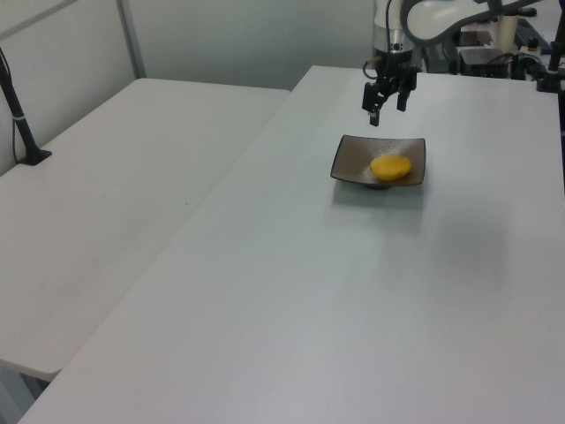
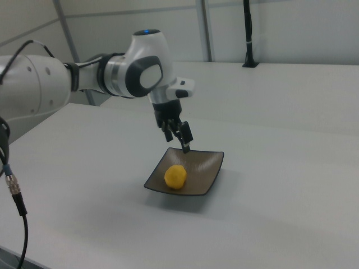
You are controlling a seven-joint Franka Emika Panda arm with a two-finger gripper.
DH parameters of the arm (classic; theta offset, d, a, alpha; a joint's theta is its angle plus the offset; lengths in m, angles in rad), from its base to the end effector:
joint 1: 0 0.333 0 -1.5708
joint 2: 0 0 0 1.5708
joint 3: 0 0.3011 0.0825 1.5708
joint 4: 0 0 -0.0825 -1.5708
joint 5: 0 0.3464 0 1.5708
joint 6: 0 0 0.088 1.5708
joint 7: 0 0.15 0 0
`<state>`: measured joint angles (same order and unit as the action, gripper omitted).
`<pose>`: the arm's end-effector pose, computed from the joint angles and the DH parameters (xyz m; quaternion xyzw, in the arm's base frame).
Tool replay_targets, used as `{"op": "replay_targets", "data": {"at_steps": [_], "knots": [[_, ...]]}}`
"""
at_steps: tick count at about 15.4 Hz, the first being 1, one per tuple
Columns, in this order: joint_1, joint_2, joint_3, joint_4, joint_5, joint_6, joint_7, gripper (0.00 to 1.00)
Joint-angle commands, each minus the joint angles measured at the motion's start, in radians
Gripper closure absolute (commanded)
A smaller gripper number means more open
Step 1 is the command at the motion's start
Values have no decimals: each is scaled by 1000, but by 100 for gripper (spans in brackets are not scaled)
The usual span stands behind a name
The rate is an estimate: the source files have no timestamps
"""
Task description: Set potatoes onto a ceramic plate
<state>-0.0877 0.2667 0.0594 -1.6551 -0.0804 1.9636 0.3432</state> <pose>0.6063 -0.0281 0.4143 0.9845 -0.1714 0.0256 0.0260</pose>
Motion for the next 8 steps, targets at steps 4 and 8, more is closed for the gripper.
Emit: {"op": "replay_targets", "data": {"at_steps": [4, 8], "knots": [[77, -190, -3, -138, 10, -107, -200, 0], [117, -251, -9, -153, 11, -166, -250, 0]]}}
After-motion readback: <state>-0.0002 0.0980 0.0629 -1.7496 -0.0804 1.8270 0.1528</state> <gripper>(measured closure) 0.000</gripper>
